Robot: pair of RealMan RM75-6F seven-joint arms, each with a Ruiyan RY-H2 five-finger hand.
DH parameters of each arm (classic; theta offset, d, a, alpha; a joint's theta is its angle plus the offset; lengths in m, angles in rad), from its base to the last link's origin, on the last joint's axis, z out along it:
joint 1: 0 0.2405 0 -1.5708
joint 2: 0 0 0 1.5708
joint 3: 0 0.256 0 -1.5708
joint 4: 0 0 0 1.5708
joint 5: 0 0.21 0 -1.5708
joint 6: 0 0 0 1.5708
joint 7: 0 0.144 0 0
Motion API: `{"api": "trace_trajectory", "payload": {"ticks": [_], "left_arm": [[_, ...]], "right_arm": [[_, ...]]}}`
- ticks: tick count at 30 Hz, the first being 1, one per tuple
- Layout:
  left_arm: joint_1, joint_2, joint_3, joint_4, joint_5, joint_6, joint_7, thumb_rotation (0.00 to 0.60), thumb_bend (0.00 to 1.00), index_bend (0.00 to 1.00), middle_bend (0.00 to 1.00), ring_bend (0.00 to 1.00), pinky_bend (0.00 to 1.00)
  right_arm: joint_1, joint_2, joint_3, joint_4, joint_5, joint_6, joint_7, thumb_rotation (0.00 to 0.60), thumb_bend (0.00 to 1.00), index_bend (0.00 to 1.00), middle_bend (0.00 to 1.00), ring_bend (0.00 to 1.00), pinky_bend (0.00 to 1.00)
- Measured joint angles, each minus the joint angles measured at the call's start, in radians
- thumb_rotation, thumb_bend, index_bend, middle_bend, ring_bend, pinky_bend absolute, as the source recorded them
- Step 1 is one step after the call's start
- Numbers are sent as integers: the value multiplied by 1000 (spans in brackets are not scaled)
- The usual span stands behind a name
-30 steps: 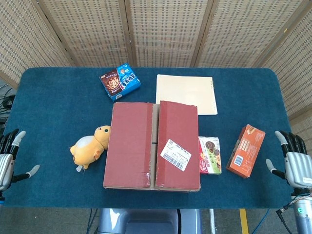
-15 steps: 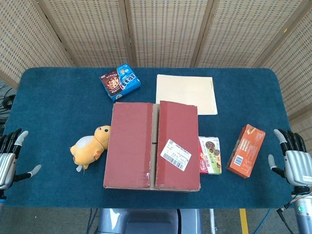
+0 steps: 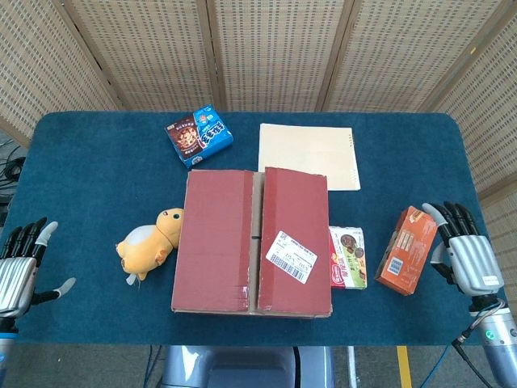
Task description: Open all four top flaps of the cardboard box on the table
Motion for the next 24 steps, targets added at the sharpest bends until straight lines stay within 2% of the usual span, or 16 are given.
{"api": "trace_trajectory", "payload": {"ticks": [7, 14, 24], "left_arm": [[7, -3, 3, 5, 3, 14, 13, 509, 212, 52, 0, 0, 0], [12, 2, 7, 3, 5, 16, 13, 506, 212, 52, 0, 0, 0], [4, 3, 8, 2, -8, -5, 22, 509, 212, 55, 0, 0, 0]], "right_arm": [[100, 26, 13, -49, -77, -81, 76, 600, 1000, 182, 207, 0, 0], [228, 23, 26, -72, -163, -169, 220, 600, 1000, 236, 242, 0, 0], [378, 2, 56, -86, -197, -276, 301, 600, 1000, 272, 267, 7, 0]]}}
